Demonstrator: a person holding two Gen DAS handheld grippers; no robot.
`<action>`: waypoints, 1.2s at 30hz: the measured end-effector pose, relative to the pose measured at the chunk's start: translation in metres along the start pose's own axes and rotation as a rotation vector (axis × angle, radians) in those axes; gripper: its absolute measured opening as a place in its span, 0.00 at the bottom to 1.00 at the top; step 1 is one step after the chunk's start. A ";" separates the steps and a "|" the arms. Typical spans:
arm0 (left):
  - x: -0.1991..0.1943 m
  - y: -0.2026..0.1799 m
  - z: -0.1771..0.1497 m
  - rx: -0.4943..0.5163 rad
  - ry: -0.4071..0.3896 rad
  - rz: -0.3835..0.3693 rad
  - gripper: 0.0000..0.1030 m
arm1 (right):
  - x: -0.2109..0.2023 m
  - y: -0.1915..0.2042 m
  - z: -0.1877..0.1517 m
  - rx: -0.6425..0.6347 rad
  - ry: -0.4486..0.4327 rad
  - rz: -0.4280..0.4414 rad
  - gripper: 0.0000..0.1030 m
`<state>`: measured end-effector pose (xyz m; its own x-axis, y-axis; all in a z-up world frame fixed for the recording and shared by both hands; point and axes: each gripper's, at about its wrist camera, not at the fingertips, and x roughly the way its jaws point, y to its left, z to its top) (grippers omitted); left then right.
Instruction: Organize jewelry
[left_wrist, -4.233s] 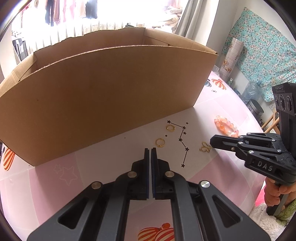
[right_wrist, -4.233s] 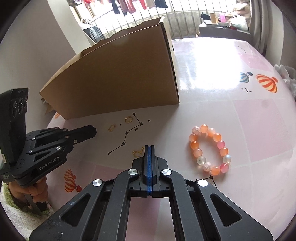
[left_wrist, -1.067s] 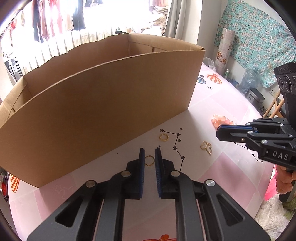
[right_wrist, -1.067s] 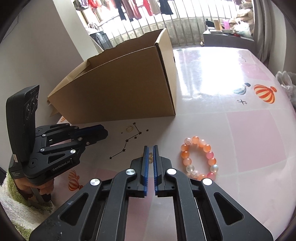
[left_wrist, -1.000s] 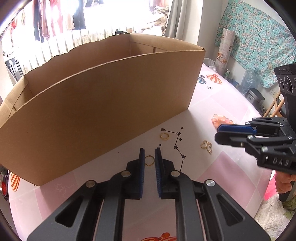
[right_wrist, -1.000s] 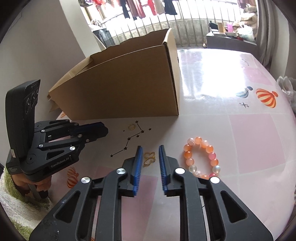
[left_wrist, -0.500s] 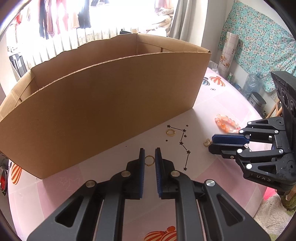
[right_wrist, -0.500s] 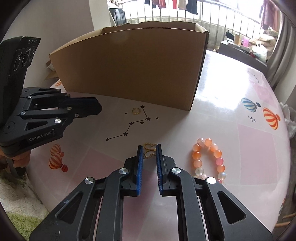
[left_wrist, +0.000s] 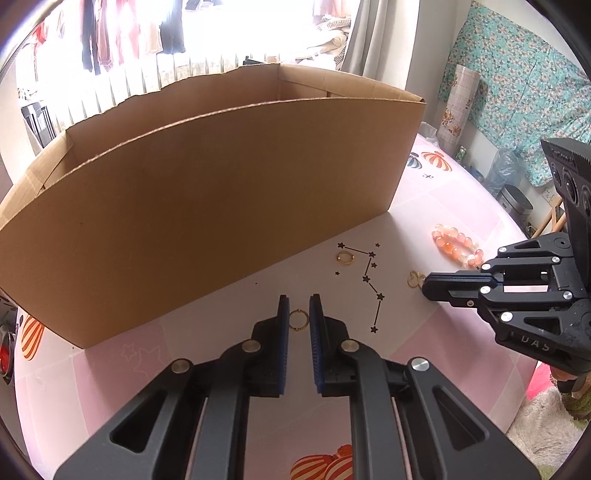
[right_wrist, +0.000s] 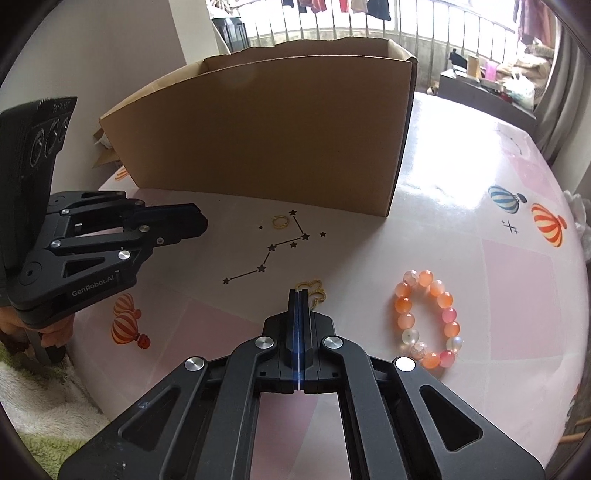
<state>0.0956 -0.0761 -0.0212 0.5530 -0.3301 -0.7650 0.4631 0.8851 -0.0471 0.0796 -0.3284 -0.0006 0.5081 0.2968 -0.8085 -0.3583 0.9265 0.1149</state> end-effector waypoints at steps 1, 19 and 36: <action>0.000 0.000 0.000 -0.001 0.001 0.000 0.10 | 0.000 -0.002 0.002 0.016 -0.009 -0.004 0.00; 0.007 0.002 -0.007 -0.021 0.013 0.002 0.10 | 0.015 0.001 0.018 0.079 -0.025 -0.053 0.04; 0.007 0.006 -0.008 -0.027 0.012 -0.003 0.10 | 0.010 0.025 0.010 -0.009 -0.028 -0.062 0.31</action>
<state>0.0965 -0.0699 -0.0322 0.5437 -0.3288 -0.7722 0.4459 0.8926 -0.0662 0.0838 -0.2999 0.0000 0.5515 0.2454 -0.7973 -0.3327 0.9411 0.0595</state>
